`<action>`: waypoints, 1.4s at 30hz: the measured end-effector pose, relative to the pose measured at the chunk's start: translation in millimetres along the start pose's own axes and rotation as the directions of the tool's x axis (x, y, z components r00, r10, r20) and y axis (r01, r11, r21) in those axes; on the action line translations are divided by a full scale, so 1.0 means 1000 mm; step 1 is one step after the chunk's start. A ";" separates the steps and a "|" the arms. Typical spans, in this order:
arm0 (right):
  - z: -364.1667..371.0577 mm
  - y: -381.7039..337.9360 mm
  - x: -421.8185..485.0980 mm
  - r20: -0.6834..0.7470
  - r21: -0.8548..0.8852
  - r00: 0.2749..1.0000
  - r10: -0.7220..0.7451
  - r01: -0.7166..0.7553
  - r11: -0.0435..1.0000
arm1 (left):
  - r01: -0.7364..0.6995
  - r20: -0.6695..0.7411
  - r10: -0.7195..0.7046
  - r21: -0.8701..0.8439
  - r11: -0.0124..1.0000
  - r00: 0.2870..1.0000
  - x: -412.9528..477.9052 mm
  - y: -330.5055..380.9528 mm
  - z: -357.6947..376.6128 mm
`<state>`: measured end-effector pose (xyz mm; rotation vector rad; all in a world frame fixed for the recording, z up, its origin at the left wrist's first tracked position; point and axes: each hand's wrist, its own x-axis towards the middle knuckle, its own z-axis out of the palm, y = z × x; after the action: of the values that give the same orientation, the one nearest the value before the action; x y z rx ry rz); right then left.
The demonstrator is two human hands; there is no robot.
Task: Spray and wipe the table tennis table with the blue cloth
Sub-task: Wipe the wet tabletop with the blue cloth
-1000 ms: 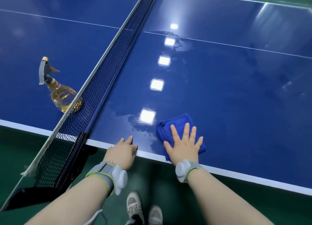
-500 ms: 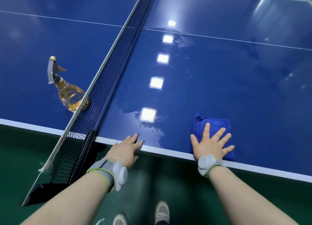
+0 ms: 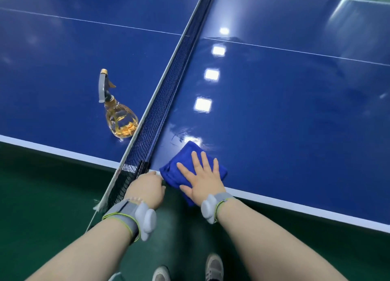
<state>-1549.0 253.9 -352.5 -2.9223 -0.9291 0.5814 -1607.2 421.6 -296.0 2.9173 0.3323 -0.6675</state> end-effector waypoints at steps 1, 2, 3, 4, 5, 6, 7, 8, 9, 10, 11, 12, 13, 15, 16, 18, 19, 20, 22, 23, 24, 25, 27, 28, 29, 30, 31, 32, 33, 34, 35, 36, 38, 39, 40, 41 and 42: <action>-0.003 0.004 0.001 -0.007 -0.003 1.000 0.014 -0.014 1.000 | 0.011 -0.005 -0.011 -0.015 1.000 1.000 0.000 -0.005 0.000; -0.003 0.014 0.001 -0.018 0.015 0.998 0.063 -0.062 0.998 | 0.004 -0.010 -0.005 -0.018 1.000 1.000 0.001 -0.004 0.000; -0.005 0.023 0.001 -0.029 0.032 0.990 0.139 -0.138 0.990 | 0.000 -0.013 0.000 -0.024 1.000 1.000 0.002 -0.007 0.000; -0.007 0.034 0.003 -0.040 0.053 0.971 0.237 -0.235 0.971 | -0.001 -0.021 0.000 -0.026 1.000 1.000 0.003 -0.009 0.000; -0.009 0.046 0.006 -0.051 0.081 0.939 0.341 -0.336 0.938 | 0.005 -0.031 -0.006 -0.030 1.000 0.999 0.004 -0.011 -0.001; -0.013 0.057 0.008 -0.058 0.117 0.897 0.438 -0.430 0.895 | 0.014 -0.035 -0.015 -0.037 0.999 0.999 0.004 -0.014 -0.002; -0.017 0.068 0.010 -0.058 0.152 0.851 0.521 -0.508 0.847 | 0.017 -0.040 -0.019 -0.047 0.999 0.999 0.005 -0.016 -0.003; -0.021 0.077 0.012 -0.049 0.186 0.807 0.588 -0.571 0.799 | 0.020 -0.042 -0.022 -0.058 0.998 0.999 0.007 -0.019 -0.003; -0.024 0.081 0.016 -0.029 0.212 0.773 0.634 -0.615 0.760 | 0.027 -0.046 -0.030 -0.070 0.997 0.998 0.008 -0.021 -0.003; -0.027 0.082 0.021 -0.009 0.224 0.751 0.660 -0.642 0.733 | 0.035 -0.050 -0.039 -0.084 0.996 0.998 0.008 -0.022 -0.003; -0.029 0.080 0.027 0.003 0.219 0.741 0.672 -0.656 0.722 | 0.042 -0.057 -0.048 -0.099 0.994 0.997 0.009 -0.023 -0.003; -0.030 0.075 0.032 0.009 0.207 0.742 0.670 -0.657 0.725 | 0.049 -0.061 -0.056 -0.116 0.992 0.997 0.009 -0.023 -0.002; -0.032 0.069 0.037 0.009 0.193 0.757 0.653 -0.642 0.742 | 0.057 -0.061 -0.065 -0.133 0.989 0.996 0.009 -0.023 -0.002; -0.032 0.056 0.048 -0.014 0.152 0.823 0.568 -0.560 0.814 | 0.066 -0.075 -0.079 -0.155 0.986 0.994 0.009 -0.023 -0.002; -0.030 0.049 0.051 -0.030 0.123 0.860 0.509 -0.502 0.856 | 0.069 -0.079 -0.083 -0.159 0.985 0.993 0.008 -0.023 -0.002; -0.028 0.029 0.056 -0.058 0.062 0.929 0.366 -0.363 0.930 | 0.080 -0.090 -0.097 -0.175 0.981 0.991 0.007 -0.023 -0.003; -0.026 0.018 0.058 -0.068 0.035 0.957 0.282 -0.280 0.959 | 0.083 -0.097 -0.103 -0.187 0.979 0.990 0.007 -0.023 -0.003; -0.024 0.007 0.058 -0.067 0.006 0.980 0.189 -0.190 0.982 | 0.085 -0.100 -0.107 -0.198 0.976 0.989 0.008 -0.022 -0.003; -0.020 -0.013 0.057 -0.045 -0.051 0.999 -0.012 0.010 0.999 | 0.097 -0.104 -0.123 -0.220 0.971 0.987 0.008 -0.022 -0.005; -0.017 -0.020 0.056 -0.032 -0.075 0.994 -0.105 0.102 0.992 | 0.106 -0.109 -0.134 -0.231 0.967 0.985 0.008 -0.022 -0.005; -0.016 -0.023 0.055 -0.017 -0.097 0.983 -0.183 0.181 0.979 | 0.117 -0.115 -0.148 -0.241 0.963 0.982 0.009 -0.022 -0.006; -0.016 -0.023 0.056 0.000 -0.119 0.970 -0.243 0.241 0.963 | 0.128 -0.118 -0.162 -0.252 0.959 0.980 0.010 -0.022 -0.007; -0.019 -0.015 0.060 0.027 -0.143 0.950 -0.310 0.311 0.940 | 0.139 -0.117 -0.179 -0.286 0.948 0.977 0.012 -0.023 -0.008; -0.023 -0.009 0.063 0.033 -0.144 0.945 -0.325 0.326 0.934 | 0.144 -0.115 -0.187 -0.309 0.940 0.976 0.012 -0.023 -0.008; -0.027 -0.004 0.066 0.032 -0.144 0.946 -0.322 0.323 0.935 | 0.151 -0.113 -0.198 -0.331 0.932 0.974 0.012 -0.023 -0.009; -0.031 0.002 0.071 0.022 -0.140 0.955 -0.297 0.297 0.945 | 0.160 -0.117 -0.212 -0.346 0.924 0.970 0.012 -0.023 -0.009; -0.034 0.008 0.076 0.006 -0.128 0.969 -0.248 0.246 0.961 | 0.171 -0.126 -0.228 -0.353 0.920 0.966 0.012 -0.024 -0.009; -0.037 0.015 0.083 -0.012 -0.105 0.984 -0.179 0.176 0.979 | 0.183 -0.136 -0.243 -0.351 0.918 0.960 0.012 -0.025 -0.009; -0.039 0.024 0.089 -0.033 -0.077 0.995 -0.094 0.091 0.993 | 0.192 -0.141 -0.253 -0.347 0.918 0.957 0.011 -0.025 -0.008; -0.043 0.033 0.096 -0.050 -0.045 0.999 -0.003 0.001 0.999 | 0.197 -0.140 -0.259 -0.348 0.916 0.956 0.011 -0.025 -0.008; -0.047 0.043 0.103 -0.055 -0.008 0.995 0.087 -0.087 0.996 | 0.198 -0.136 -0.259 -0.352 0.915 0.956 0.010 -0.025 -0.008; -0.052 0.052 0.109 -0.047 0.030 0.984 0.172 -0.171 0.985 | 0.199 -0.133 -0.260 -0.354 0.914 0.956 0.010 -0.025 -0.008; -0.060 0.061 0.121 -0.031 0.085 0.949 0.314 -0.310 0.947 | 0.205 -0.142 -0.268 -0.352 0.913 0.953 0.010 -0.025 -0.009; -0.062 0.061 0.127 -0.030 0.102 0.931 0.364 -0.359 0.928 | 0.207 -0.150 -0.271 -0.346 0.915 0.951 0.010 -0.025 -0.009; -0.064 0.059 0.133 -0.029 0.119 0.915 0.402 -0.396 0.911 | 0.208 -0.157 -0.274 -0.341 0.917 0.949 0.009 -0.025 -0.008; -0.066 0.054 0.138 -0.028 0.133 0.902 0.430 -0.423 0.896 | 0.208 -0.160 -0.274 -0.339 0.917 0.948 0.009 -0.025 -0.009; -0.068 0.049 0.143 -0.027 0.136 0.895 0.445 -0.438 0.889 | 0.208 -0.161 -0.275 -0.338 0.918 0.948 0.009 -0.025 -0.009</action>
<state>-1390.3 299.9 -344.8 -3.0164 -0.1973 0.5383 -1601.9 448.6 -294.2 2.6572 0.7610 -0.2996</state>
